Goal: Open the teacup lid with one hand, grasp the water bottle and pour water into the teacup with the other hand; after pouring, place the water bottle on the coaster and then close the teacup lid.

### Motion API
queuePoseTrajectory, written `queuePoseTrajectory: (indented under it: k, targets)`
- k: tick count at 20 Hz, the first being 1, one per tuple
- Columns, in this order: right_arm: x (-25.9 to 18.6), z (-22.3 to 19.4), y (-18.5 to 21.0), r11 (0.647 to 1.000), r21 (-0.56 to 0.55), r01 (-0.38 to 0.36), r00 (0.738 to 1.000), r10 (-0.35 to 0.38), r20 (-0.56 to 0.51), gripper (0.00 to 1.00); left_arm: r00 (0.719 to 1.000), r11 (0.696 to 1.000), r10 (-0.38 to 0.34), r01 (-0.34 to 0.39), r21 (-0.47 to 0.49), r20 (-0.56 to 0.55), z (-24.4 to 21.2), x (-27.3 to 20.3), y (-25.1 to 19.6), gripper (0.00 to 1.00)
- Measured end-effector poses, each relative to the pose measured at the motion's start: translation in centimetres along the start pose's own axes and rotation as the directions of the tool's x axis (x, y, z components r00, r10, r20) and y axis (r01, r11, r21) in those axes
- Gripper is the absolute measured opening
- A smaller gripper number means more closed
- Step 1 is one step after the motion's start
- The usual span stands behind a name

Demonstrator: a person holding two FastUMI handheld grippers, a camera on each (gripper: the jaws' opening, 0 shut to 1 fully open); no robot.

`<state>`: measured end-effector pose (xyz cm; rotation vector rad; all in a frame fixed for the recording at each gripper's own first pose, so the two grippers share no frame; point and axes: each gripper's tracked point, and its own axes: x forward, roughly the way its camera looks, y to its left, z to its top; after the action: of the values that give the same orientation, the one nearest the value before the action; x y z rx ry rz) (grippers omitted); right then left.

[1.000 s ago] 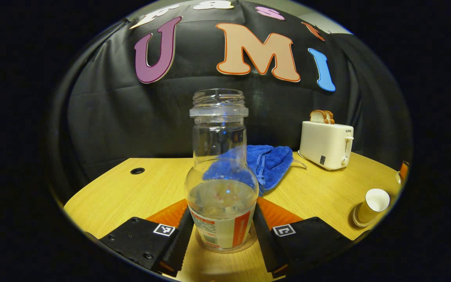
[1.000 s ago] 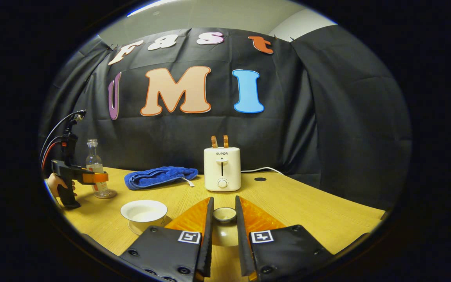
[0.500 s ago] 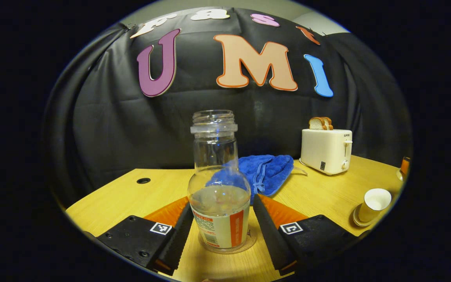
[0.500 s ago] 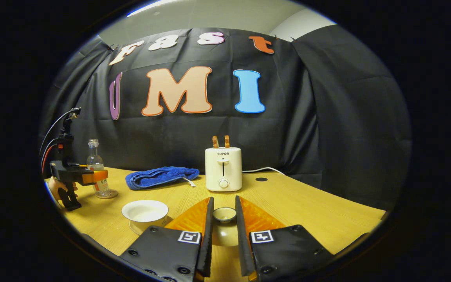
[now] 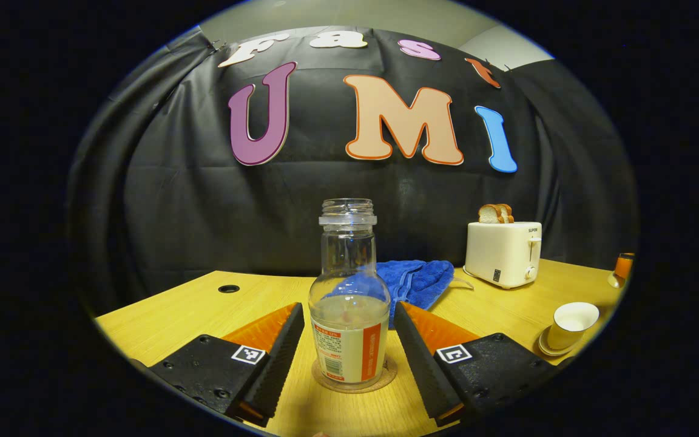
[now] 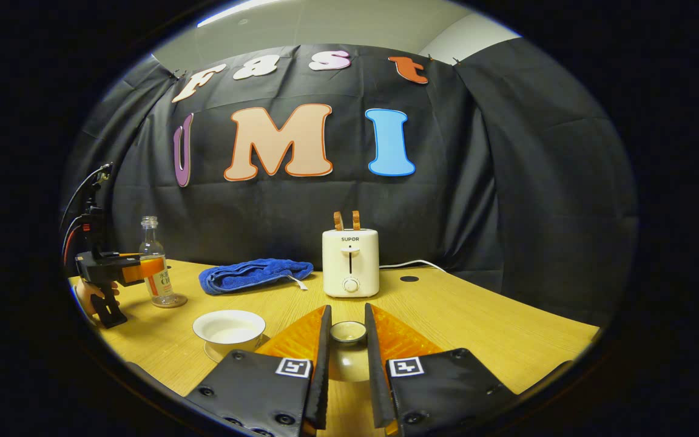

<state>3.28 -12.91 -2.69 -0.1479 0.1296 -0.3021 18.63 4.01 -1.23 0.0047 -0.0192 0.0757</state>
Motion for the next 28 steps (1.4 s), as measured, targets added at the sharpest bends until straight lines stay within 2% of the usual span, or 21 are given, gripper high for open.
queuePoseTrajectory:
  k: [5,8,12,17,22,28]
  targets:
    - [0.0,0.0,0.5,0.999,0.001,-0.033,0.999,0.033,-0.003,0.32,0.999,0.999,0.035,-0.035,-0.003,0.006,0.4,-2.0,1.0,0.95]
    - [0.0,-0.1,0.8,0.999,0.001,-0.046,0.999,0.046,-0.004,0.33,0.998,0.998,0.059,-0.059,-0.002,0.011,0.5,-3.6,1.4,0.96]
    - [0.0,-0.1,2.1,0.997,0.002,-0.071,0.997,0.071,-0.001,0.32,0.989,0.99,0.144,-0.144,-0.003,0.011,0.3,-5.0,2.8,0.94]
    - [0.7,-0.2,6.7,0.985,0.004,-0.172,0.985,0.172,-0.008,0.32,0.99,0.99,0.138,-0.139,0.0,0.012,0.4,-5.5,2.5,0.94]
    - [2.0,-0.6,11.3,0.961,0.008,-0.277,0.961,0.277,-0.021,0.32,0.991,0.991,0.132,-0.132,0.0,0.011,0.3,-5.6,2.2,0.94]
    - [3.3,-1.5,14.3,0.941,0.005,-0.339,0.938,0.339,-0.073,0.32,0.991,0.991,0.132,-0.132,0.005,0.008,0.3,-5.7,2.2,0.94]
